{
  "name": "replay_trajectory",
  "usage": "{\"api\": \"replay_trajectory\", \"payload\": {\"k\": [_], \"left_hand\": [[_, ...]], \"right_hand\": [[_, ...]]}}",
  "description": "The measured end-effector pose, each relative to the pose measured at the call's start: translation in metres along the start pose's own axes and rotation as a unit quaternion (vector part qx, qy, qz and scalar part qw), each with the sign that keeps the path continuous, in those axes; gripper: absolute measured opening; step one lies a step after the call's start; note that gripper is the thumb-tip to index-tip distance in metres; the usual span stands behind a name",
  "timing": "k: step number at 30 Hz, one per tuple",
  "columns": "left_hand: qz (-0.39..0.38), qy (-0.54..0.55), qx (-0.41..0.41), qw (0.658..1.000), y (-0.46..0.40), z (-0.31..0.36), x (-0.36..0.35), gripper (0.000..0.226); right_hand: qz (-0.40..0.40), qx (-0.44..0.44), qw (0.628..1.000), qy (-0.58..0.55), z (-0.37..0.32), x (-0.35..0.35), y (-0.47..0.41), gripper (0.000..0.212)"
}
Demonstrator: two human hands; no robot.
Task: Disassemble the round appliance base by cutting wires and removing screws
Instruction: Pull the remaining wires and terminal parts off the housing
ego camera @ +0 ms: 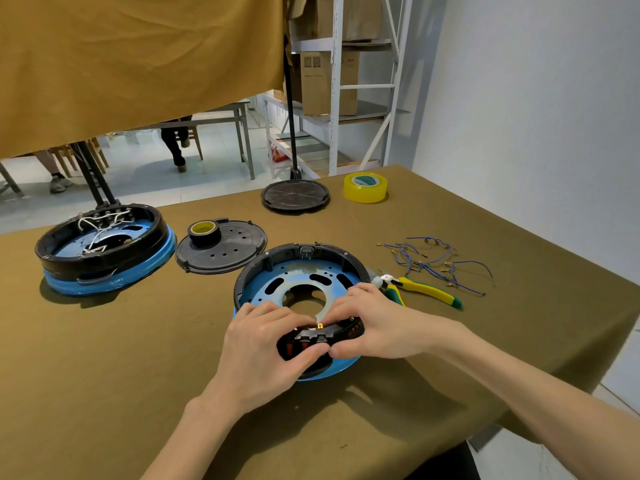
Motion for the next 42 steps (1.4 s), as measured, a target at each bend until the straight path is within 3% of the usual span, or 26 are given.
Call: {"api": "replay_trajectory", "payload": {"k": [17, 23, 27, 29, 31, 32, 35, 38, 42], "left_hand": [[-0.009, -0.003, -0.006, 1.0, -0.001, -0.002, 0.001, 0.048], [-0.047, -0.009, -0.015, 0.999, 0.0, 0.017, -0.002, 0.057], [-0.082, 0.025, 0.003, 0.996, 0.003, 0.032, 0.001, 0.056], [-0.137, 0.088, 0.056, 0.985, 0.005, 0.027, -0.008, 0.061], [-0.171, 0.166, 0.115, 0.964, 0.003, 0.018, -0.014, 0.062], [-0.155, 0.182, 0.131, 0.962, -0.003, 0.013, -0.011, 0.055], [-0.051, 0.084, 0.103, 0.99, -0.028, 0.0, 0.016, 0.034], [-0.105, -0.006, 0.085, 0.991, -0.043, -0.012, 0.001, 0.037], [-0.179, -0.002, 0.105, 0.978, -0.044, -0.023, -0.02, 0.052]], "right_hand": [[0.002, -0.004, 1.0, -0.011, -0.002, -0.002, 0.003, 0.026], [-0.045, 0.002, 0.999, -0.019, 0.004, 0.009, 0.002, 0.031], [0.034, -0.062, 0.997, 0.007, 0.026, 0.028, 0.017, 0.049], [0.131, -0.114, 0.984, 0.032, 0.04, 0.041, 0.028, 0.035], [0.232, -0.18, 0.955, -0.035, 0.055, 0.051, 0.042, 0.017], [0.238, -0.207, 0.944, -0.092, 0.059, 0.047, 0.044, 0.011], [0.112, -0.248, 0.949, -0.158, 0.048, 0.008, 0.031, 0.046], [0.102, -0.277, 0.942, -0.158, 0.04, -0.007, 0.021, 0.064], [0.094, -0.314, 0.925, -0.191, 0.047, -0.009, 0.006, 0.058]]}}
Point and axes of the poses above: each hand's wrist, its own y-axis away from the middle knuckle, its own x-axis out of the back of the hand, z = x × y, the point moved 10 cm from there along -y, towards the middle knuckle, and after that the axes turned 8 degrees about y, right-handed, at the moved point
